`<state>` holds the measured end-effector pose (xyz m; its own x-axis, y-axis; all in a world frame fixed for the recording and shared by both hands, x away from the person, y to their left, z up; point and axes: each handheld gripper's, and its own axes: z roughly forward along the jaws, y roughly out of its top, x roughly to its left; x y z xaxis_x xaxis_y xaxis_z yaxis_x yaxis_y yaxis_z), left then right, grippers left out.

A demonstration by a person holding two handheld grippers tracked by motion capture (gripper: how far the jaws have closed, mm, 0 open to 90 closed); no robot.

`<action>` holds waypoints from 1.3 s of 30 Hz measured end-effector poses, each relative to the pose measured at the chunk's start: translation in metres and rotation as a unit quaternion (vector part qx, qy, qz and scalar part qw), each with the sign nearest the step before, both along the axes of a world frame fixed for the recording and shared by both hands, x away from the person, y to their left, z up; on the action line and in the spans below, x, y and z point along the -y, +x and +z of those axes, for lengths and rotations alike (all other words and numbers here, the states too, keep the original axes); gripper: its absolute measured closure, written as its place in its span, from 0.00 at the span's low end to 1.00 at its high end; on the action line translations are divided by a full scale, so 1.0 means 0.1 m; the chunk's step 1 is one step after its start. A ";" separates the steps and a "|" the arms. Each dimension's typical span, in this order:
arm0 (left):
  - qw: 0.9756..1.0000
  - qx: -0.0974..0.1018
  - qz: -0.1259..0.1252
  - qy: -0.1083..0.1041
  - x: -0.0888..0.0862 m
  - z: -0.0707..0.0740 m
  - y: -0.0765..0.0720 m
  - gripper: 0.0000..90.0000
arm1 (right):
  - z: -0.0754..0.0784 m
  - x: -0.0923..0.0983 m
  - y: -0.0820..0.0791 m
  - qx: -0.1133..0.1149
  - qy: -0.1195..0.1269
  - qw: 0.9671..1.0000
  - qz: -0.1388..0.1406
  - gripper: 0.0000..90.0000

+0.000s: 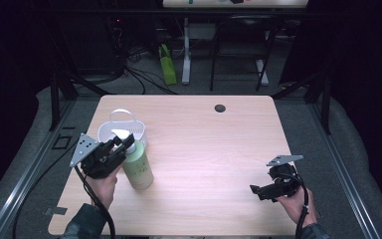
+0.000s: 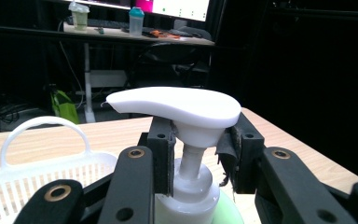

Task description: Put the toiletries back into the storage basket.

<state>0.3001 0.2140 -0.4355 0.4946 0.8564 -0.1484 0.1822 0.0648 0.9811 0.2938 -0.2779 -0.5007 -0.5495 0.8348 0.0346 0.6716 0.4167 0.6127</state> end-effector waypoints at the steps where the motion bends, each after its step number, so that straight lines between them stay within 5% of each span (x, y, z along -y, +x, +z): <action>1: 1.000 0.002 0.000 0.001 0.00 0.01 0.00 0.75 | 0.00 0.00 0.00 0.000 0.000 1.000 0.000 0.00; 39: 1.000 0.010 -0.010 0.017 -0.10 0.31 -0.05 0.75 | -0.03 0.00 0.01 -0.006 -0.005 1.000 0.002 0.00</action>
